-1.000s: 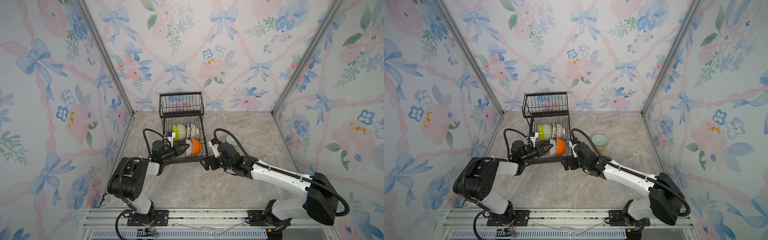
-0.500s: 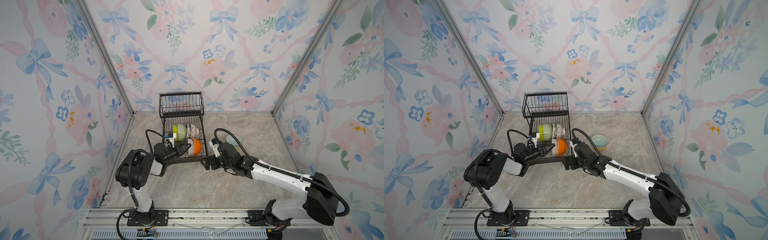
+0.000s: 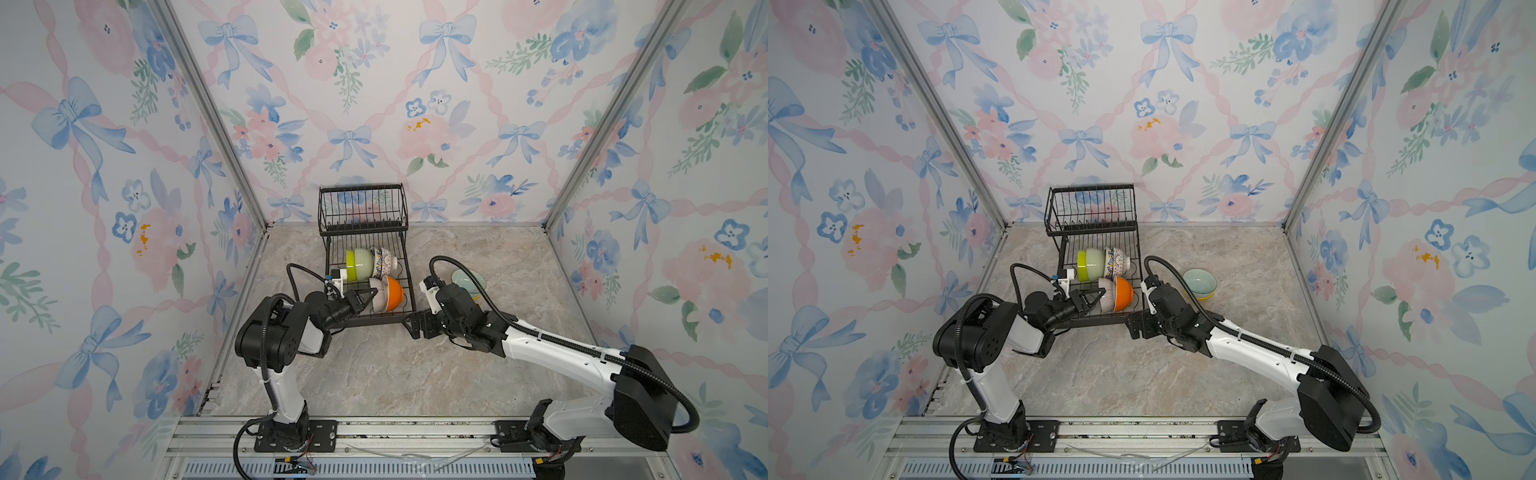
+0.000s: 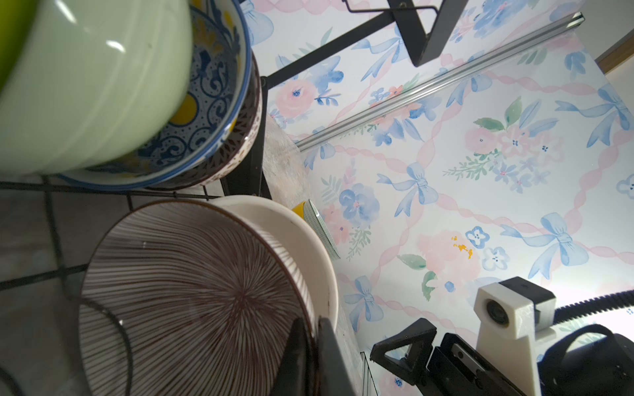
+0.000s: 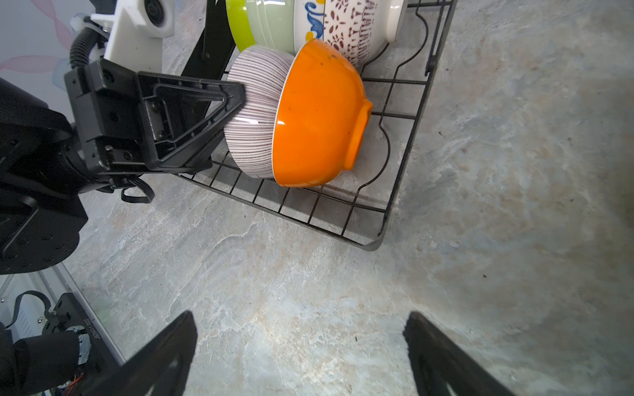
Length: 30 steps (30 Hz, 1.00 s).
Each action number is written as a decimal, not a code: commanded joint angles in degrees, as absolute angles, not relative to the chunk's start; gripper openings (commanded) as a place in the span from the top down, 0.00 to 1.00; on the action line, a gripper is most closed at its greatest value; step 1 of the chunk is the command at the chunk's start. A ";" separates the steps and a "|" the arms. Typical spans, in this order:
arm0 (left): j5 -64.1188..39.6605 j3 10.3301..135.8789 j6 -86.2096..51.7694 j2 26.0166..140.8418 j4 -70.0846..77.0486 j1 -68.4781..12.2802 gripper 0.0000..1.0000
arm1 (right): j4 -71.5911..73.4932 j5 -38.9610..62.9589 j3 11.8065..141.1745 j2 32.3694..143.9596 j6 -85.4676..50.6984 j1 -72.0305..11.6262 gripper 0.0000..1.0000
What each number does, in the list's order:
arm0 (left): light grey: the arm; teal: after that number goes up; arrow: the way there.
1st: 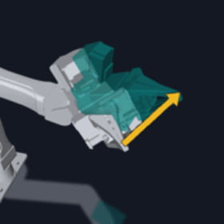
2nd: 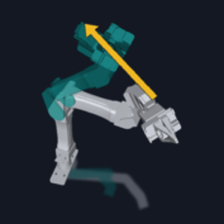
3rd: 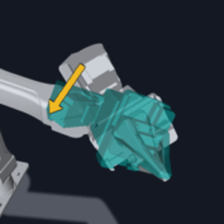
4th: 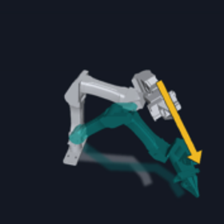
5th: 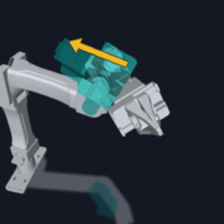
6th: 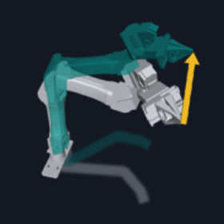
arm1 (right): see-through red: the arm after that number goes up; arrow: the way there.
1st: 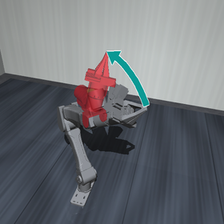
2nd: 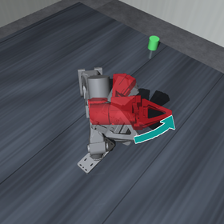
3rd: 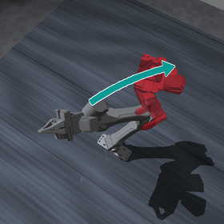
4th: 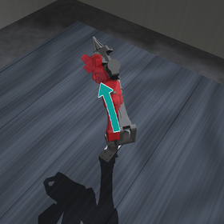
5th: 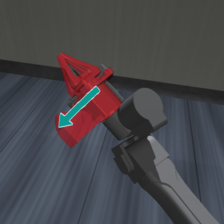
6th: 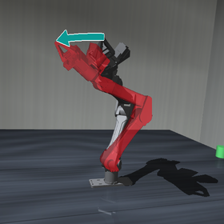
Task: Load bowls into a dish rack
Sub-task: Place the bowl in the dish rack.
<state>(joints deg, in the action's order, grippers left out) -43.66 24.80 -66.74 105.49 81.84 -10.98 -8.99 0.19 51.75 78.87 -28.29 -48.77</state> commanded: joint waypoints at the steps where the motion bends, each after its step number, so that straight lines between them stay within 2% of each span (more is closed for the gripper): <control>1: -45.89 24.25 -66.95 104.86 78.28 -11.29 0.99 | -9.69 -0.61 51.70 78.83 -28.56 -47.91 0.04; 7: -45.18 25.55 -64.22 100.60 71.39 -11.27 0.78 | -10.25 -1.44 51.85 78.94 -28.39 -47.32 0.04; 12: -42.59 26.89 -59.80 94.35 61.12 -11.28 0.63 | -13.03 -6.28 52.34 78.08 -27.47 -46.85 0.04; 13: -41.96 27.33 -58.61 92.92 58.20 -11.27 0.48 | -13.66 -7.36 52.51 77.61 -27.17 -46.58 0.04; 14: -41.28 27.68 -57.45 91.62 55.75 -11.29 0.38 | -14.09 -8.12 52.55 77.65 -26.90 -46.45 0.04; 20: -35.80 29.23 -50.72 82.98 40.92 -11.29 0.14 | -16.26 -11.95 53.41 76.59 -25.28 -44.34 0.04; 25: -30.51 30.30 -44.30 76.10 29.56 -11.59 0.02 | -17.57 -14.45 54.39 75.38 -24.21 -41.58 0.04; 30: -23.45 32.94 -36.79 69.76 17.68 -14.93 0.02 | -18.50 -14.91 54.74 73.84 -23.06 -37.61 0.04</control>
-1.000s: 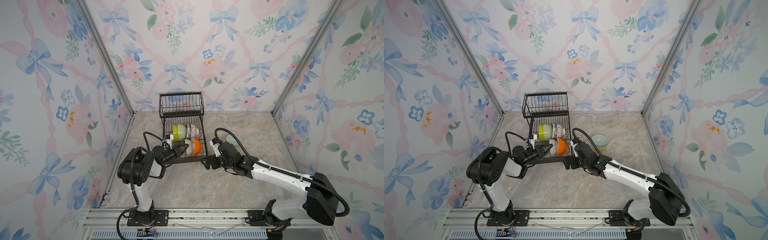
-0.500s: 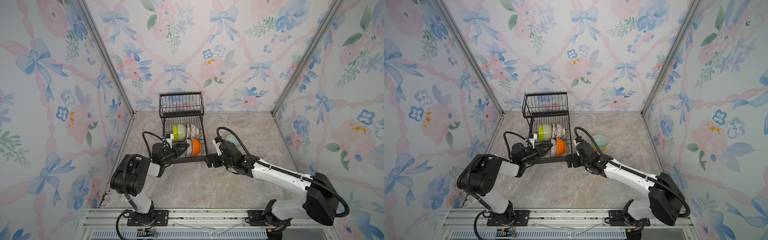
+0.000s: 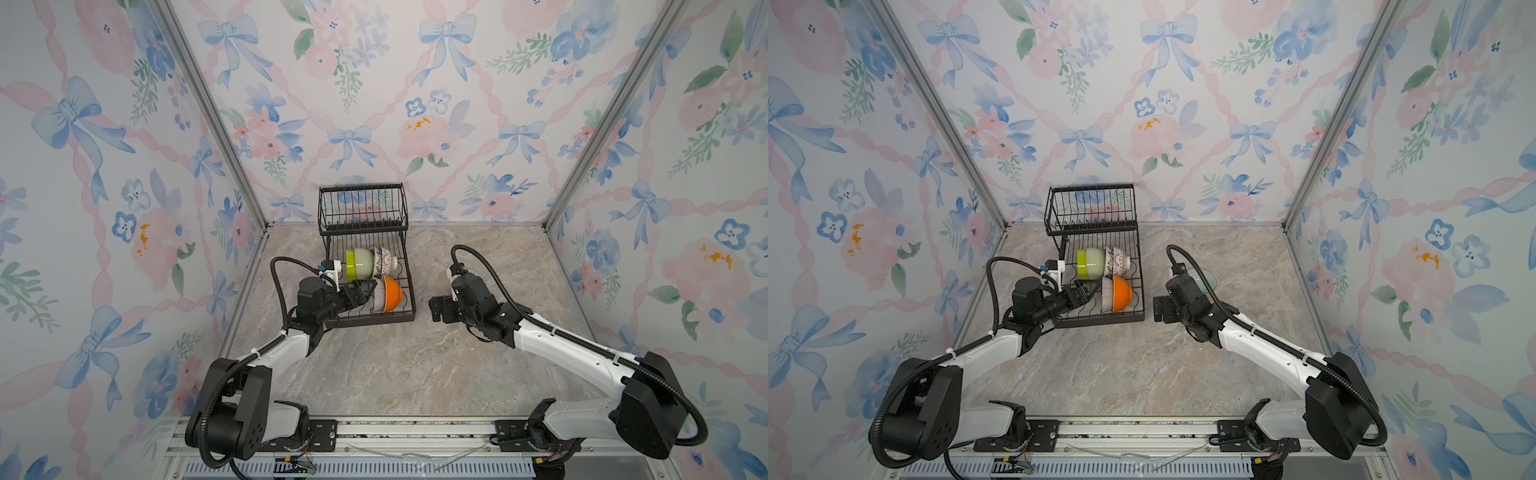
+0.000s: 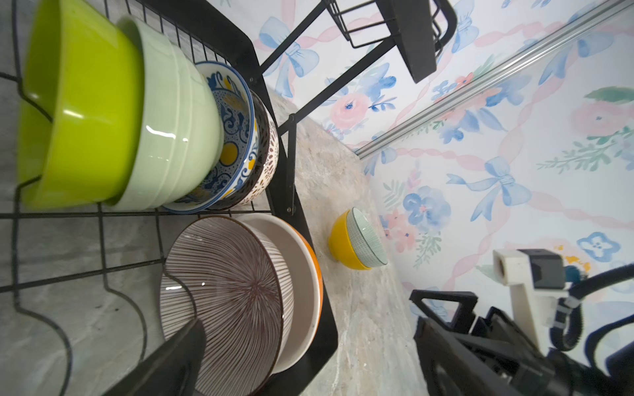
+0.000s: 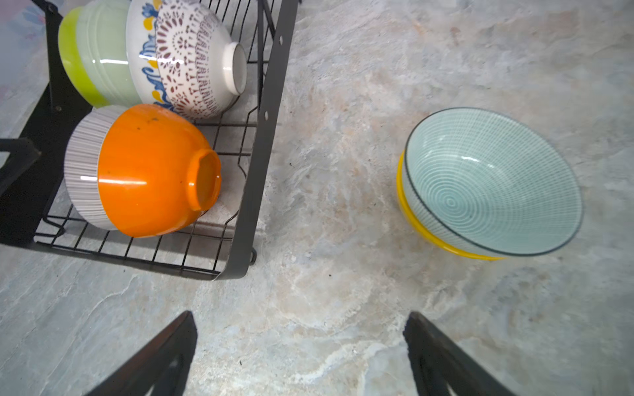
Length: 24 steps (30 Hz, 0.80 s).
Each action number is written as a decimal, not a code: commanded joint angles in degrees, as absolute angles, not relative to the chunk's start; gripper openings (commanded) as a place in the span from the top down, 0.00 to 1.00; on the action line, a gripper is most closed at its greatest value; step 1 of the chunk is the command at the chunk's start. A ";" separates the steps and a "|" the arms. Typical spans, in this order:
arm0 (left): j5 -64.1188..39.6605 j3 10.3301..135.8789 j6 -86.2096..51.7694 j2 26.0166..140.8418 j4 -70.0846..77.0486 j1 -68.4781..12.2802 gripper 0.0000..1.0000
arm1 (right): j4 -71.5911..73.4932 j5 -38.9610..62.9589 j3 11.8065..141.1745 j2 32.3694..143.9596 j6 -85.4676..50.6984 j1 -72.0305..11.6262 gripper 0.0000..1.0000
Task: Load bowls into a dish rack
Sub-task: Place the bowl in the dish rack, then pick up the bowl from the bowl.
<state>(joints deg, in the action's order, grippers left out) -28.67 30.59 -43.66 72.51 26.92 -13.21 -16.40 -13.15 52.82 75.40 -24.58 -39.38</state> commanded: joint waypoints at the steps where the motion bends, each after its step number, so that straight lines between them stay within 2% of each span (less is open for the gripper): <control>1: -21.89 33.55 -35.40 68.71 15.53 -15.99 0.02 | -18.74 -14.90 54.97 73.64 -22.58 -36.76 0.04; 7: -14.46 35.93 -30.63 64.35 7.31 -21.79 0.02 | -20.93 -15.70 56.07 73.13 -20.67 -31.47 0.04; 12: -10.69 37.21 -27.99 62.46 4.04 -27.42 0.02 | -20.21 -11.86 55.90 74.12 -20.69 -25.01 0.03; 14: -9.18 37.78 -27.23 62.32 3.05 -30.00 0.02 | -19.38 -10.27 55.74 75.16 -21.13 -22.72 0.00; 20: -5.74 38.64 -26.43 62.95 2.37 -36.62 0.02 | -17.08 -6.10 56.51 80.97 -21.87 -17.86 0.09; 24: -4.15 38.76 -26.44 64.54 2.18 -39.31 0.02 | -14.88 -1.15 56.58 84.29 -24.09 -15.02 0.19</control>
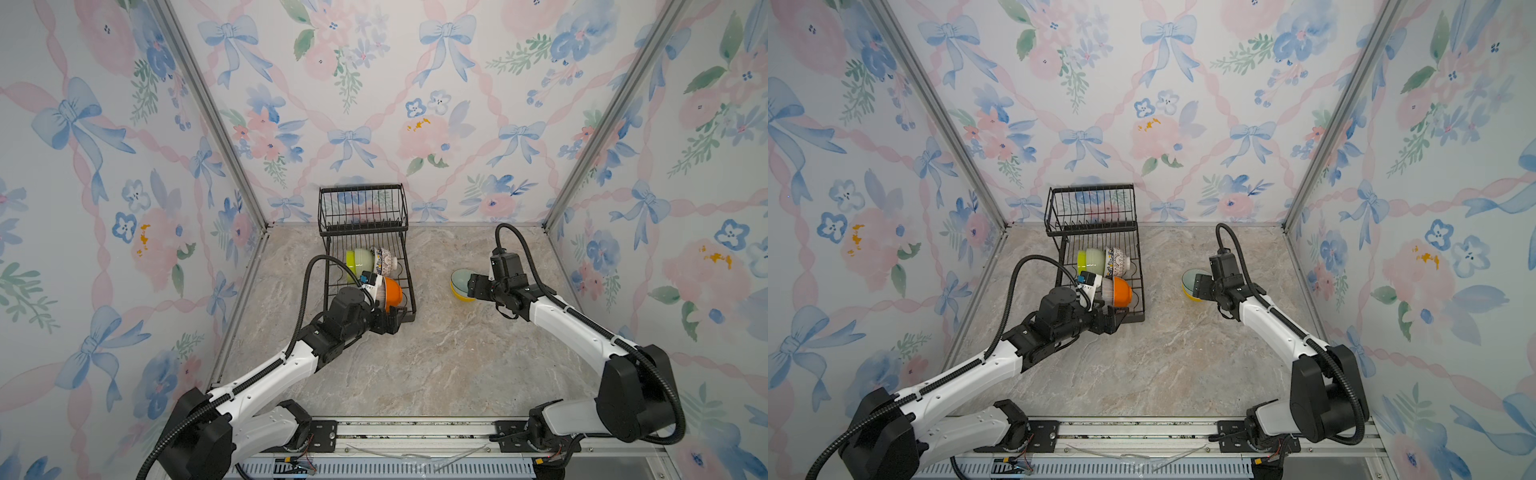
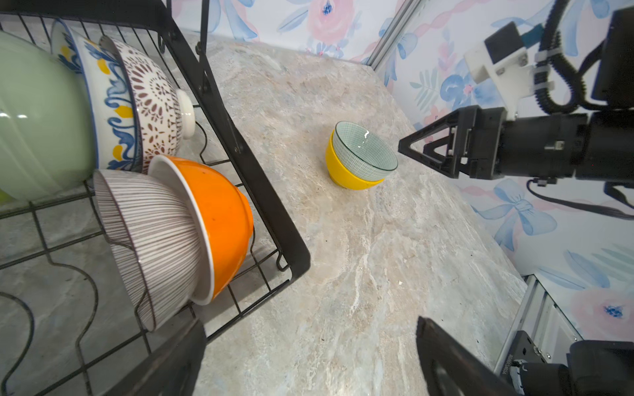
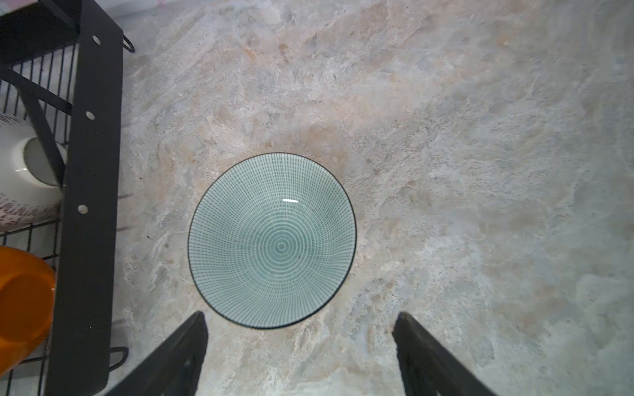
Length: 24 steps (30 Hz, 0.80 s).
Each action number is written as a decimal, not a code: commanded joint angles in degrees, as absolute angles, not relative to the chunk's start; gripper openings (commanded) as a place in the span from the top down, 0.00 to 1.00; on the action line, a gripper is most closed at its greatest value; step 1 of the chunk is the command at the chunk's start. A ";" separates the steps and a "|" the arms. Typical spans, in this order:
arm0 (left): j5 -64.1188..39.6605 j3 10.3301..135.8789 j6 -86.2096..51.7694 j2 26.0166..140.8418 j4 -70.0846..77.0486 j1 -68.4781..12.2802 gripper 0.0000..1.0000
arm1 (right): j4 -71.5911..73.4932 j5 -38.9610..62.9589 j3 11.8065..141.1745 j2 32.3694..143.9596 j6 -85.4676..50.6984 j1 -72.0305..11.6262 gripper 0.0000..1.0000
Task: Load bowls into a dish rack
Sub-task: Pick up the bowl from the bowl.
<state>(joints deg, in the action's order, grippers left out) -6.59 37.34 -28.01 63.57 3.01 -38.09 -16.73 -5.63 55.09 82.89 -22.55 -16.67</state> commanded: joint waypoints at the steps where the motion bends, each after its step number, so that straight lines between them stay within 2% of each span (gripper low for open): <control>1: -3.81 38.95 -26.58 64.95 2.11 -39.73 0.02 | -14.29 -0.89 56.50 84.91 -24.38 -14.70 0.21; 14: -3.19 40.58 -27.69 68.21 2.36 -42.00 0.02 | -14.36 1.55 60.16 92.21 -25.40 -12.31 0.34; 24: -2.59 41.55 -28.32 69.33 1.64 -42.48 0.02 | -14.46 2.15 60.74 94.17 -25.40 -11.46 0.50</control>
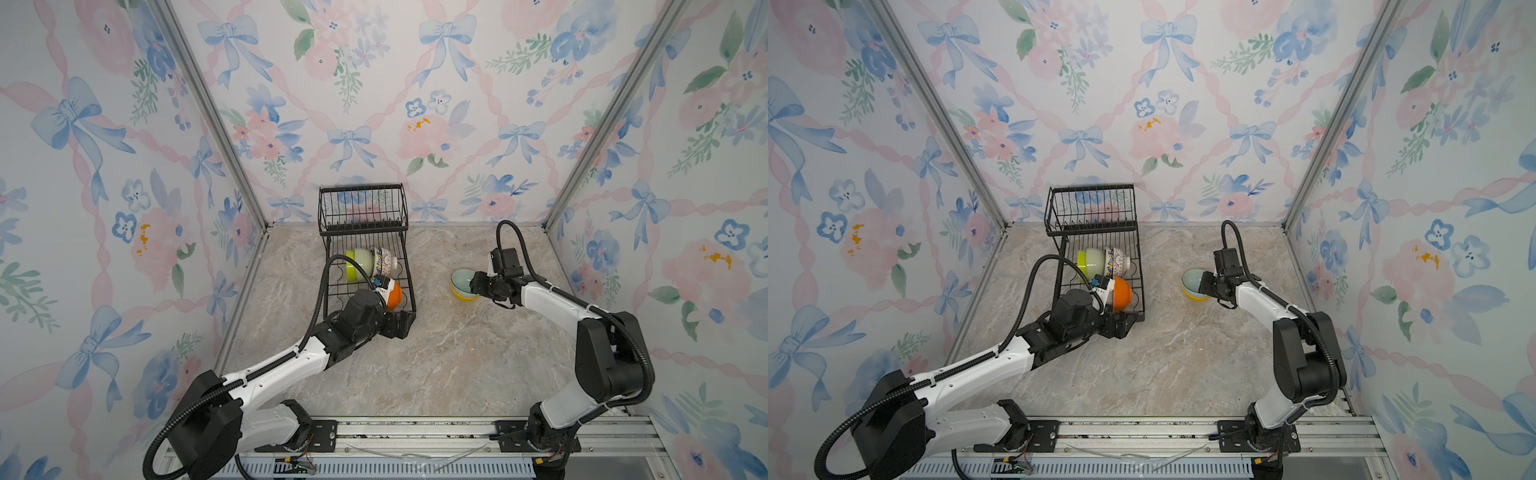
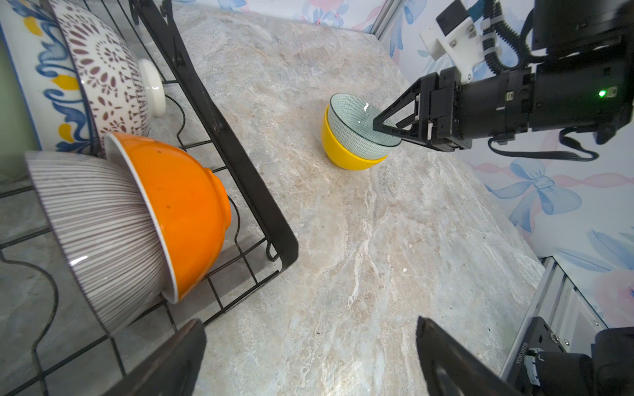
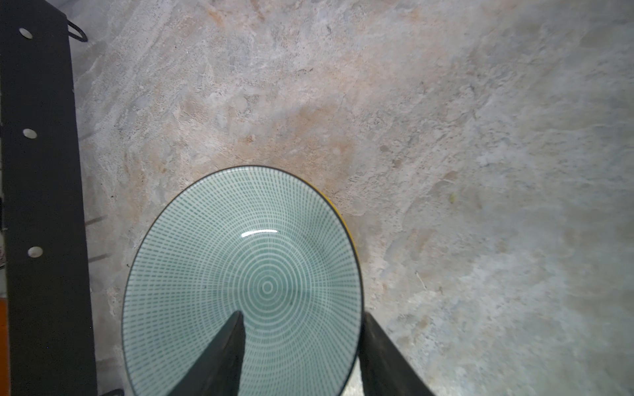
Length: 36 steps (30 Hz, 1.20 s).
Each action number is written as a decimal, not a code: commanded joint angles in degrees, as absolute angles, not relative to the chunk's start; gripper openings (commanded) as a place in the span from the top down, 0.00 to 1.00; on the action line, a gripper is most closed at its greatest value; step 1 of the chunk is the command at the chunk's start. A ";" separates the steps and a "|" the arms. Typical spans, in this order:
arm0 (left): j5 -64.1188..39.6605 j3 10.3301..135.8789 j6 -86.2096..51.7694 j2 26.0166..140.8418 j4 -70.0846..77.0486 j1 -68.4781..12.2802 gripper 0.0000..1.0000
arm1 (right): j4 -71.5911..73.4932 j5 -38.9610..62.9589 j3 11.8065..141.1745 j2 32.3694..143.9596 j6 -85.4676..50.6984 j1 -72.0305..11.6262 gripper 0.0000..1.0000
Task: Load bowls into a dish rack
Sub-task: Pick up the bowl from the bowl.
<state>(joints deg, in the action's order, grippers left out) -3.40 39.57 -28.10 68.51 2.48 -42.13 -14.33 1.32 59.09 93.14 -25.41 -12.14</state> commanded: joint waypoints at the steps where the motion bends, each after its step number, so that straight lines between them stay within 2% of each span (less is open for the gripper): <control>1: -2.57 41.65 -28.32 69.42 1.50 -42.45 0.02 | -14.50 2.12 60.76 94.29 -25.40 -11.50 0.53; 9: -2.81 41.62 -28.40 70.31 1.41 -42.54 0.02 | -13.98 2.07 60.06 93.86 -25.75 -11.34 0.74; 14: -2.76 41.66 -28.46 70.82 1.32 -42.54 0.02 | -14.08 1.84 60.03 93.35 -25.62 -11.29 0.83; 19: -2.47 41.58 -28.67 71.08 1.30 -42.54 0.02 | -14.28 2.05 60.36 92.73 -25.36 -11.18 0.88; 23: -2.29 43.93 -28.91 71.23 1.32 -42.54 0.02 | -14.67 2.28 60.77 92.64 -25.09 -11.28 1.00; 36: -1.93 44.67 -29.17 71.99 2.16 -42.54 0.02 | -15.07 4.24 62.42 89.65 -23.89 -11.35 1.00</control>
